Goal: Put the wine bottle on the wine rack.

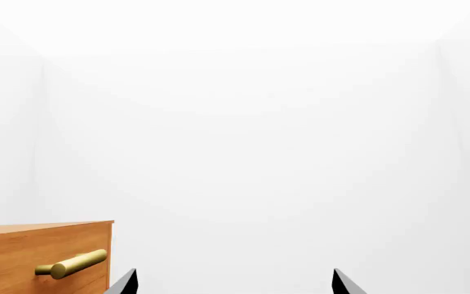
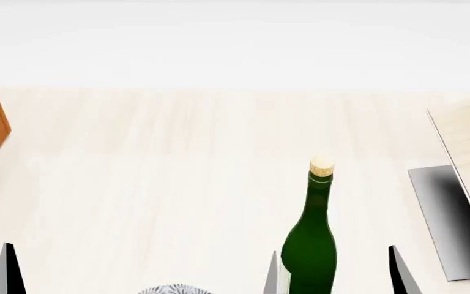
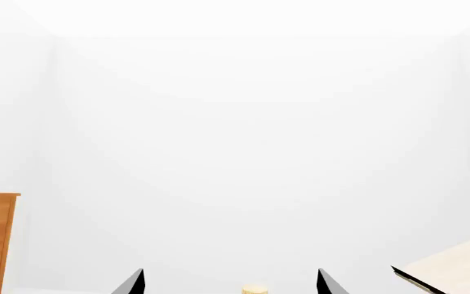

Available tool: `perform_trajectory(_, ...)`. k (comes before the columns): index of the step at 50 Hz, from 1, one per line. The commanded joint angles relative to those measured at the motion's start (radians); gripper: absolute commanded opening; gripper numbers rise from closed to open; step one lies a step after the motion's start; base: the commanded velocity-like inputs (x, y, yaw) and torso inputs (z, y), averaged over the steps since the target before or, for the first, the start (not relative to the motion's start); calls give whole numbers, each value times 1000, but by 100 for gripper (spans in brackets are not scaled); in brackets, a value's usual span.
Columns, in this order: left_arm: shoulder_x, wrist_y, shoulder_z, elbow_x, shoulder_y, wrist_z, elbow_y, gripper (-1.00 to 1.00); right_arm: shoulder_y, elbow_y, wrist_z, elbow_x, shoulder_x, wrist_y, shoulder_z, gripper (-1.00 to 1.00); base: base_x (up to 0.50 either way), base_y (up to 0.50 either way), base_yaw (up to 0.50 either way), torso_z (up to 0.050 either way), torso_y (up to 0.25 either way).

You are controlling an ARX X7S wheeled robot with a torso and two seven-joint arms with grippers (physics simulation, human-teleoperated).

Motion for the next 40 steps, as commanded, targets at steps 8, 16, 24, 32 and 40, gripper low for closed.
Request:
perform_trajectory(8, -6, 5, 5, 0, 2, -6, 0, 100, -1, -1, 4, 14, 10, -5, -5, 100, 0, -75, 0, 0, 0)
perform_trajectory(16, -8, 2, 7, -1, 0, -9, 2, 100, -1, -3, 8, 15, 15, -6, -7, 100, 0, -100, 0, 0, 0)
perform_trajectory(24, -10, -2, 9, -3, -2, -11, 5, 100, 0, -7, 12, 16, 18, -3, -10, 100, 0, -101, 0, 0, 0)
perform_trajectory(32, -11, -2, 12, -2, -3, -14, 5, 100, 0, -4, 16, 18, 21, -7, -12, 100, 0, -100, 0, 0, 0)
perform_trajectory(40, -15, -1, 15, -3, -4, -16, 5, 100, 2, -5, 20, 20, 25, -4, -13, 100, 0, -101, 0, 0, 0)
